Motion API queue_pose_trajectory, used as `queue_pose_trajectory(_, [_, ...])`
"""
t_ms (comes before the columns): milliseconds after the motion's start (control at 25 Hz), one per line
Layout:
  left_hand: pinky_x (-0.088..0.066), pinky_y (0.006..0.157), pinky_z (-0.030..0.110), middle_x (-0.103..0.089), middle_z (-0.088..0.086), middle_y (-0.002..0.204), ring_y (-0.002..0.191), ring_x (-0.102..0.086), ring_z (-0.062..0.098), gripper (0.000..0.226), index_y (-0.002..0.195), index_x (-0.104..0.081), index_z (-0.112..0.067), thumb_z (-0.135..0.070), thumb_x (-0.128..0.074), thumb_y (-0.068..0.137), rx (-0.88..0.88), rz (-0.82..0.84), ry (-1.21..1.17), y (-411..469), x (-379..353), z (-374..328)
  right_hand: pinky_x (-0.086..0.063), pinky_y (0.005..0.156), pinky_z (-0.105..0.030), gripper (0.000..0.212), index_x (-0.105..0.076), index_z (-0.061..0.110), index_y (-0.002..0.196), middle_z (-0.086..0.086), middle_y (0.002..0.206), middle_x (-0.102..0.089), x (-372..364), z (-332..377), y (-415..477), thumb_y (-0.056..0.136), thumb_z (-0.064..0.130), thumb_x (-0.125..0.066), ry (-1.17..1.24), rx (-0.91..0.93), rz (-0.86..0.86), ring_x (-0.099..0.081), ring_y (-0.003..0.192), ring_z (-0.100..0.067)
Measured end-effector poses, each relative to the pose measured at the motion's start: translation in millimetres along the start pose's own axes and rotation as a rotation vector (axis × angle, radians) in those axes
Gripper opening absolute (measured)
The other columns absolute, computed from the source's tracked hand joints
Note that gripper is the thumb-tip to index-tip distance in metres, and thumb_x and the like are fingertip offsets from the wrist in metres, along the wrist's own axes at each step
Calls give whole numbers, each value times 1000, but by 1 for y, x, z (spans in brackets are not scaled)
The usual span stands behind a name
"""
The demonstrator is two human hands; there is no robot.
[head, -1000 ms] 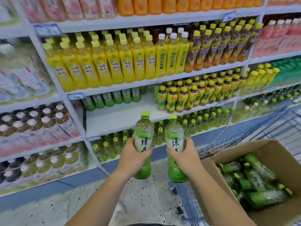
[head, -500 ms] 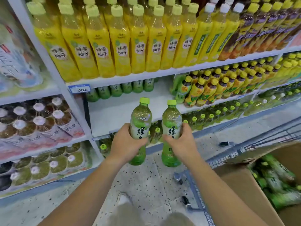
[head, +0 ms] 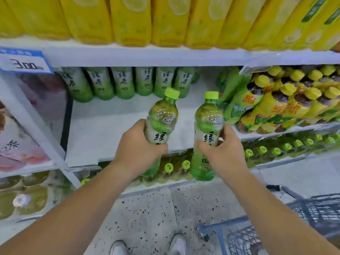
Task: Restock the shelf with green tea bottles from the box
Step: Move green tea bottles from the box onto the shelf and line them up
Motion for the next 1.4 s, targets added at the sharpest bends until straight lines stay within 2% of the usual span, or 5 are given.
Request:
queue_pose_trajectory(360, [-58, 77, 29, -73, -8, 96, 86, -68, 7, 37, 98, -68, -31, -25, -89, 68, -187, -249, -114, 69, -47, 0, -44, 55, -6, 52, -49, 19, 121, 19, 86, -55, -19, -22, 108, 81, 24, -83, 87, 323, -46, -56, 68, 13])
queue_pose_trajectory(680, [-58, 91, 35, -68, -3, 117, 104, -67, 5, 48, 108, -63, -42, -26, -90, 71, -329, -248, -198, 96, -72, 10, -40, 89, -1, 66, -35, 8, 141, 23, 120, -55, -35, -48, 127, 90, 14, -76, 219, 457, -115, -55, 109, 17])
queue_pose_trajectory(800, [-58, 87, 27, -69, -5, 114, 100, -68, 5, 50, 108, -60, -48, -28, -89, 73, -405, -235, -217, 97, -76, 17, -43, 98, -9, 67, -32, 13, 144, 19, 128, -56, -40, -52, 131, 92, 17, -73, 215, 453, -122, -55, 118, 9])
queue_pose_trajectory(960, [-54, 82, 14, -62, -19, 113, 102, -62, -5, 55, 105, -50, -58, -36, -87, 71, -380, -111, -81, 95, -75, 41, -42, 110, -42, 66, -38, 13, 141, -1, 134, -53, -48, -70, 121, 88, 21, -76, 30, 349, -91, -49, 129, -16])
queue_pose_trajectory(1400, [-37, 83, 0, -51, -25, 114, 106, -55, -7, 50, 121, -57, -32, -38, -82, 78, -510, -78, 93, 109, -69, 76, -47, 96, -44, 55, -37, 5, 137, -16, 130, -59, -73, -36, 191, 91, 9, -67, -85, 248, -238, -56, 120, -34])
Point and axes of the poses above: each hand's wrist, its own y-axis towards the middle knuckle, its own x-axis out of the back of the hand, z = x × y, the point moved 1 cm from there along y, towards the middle knuckle
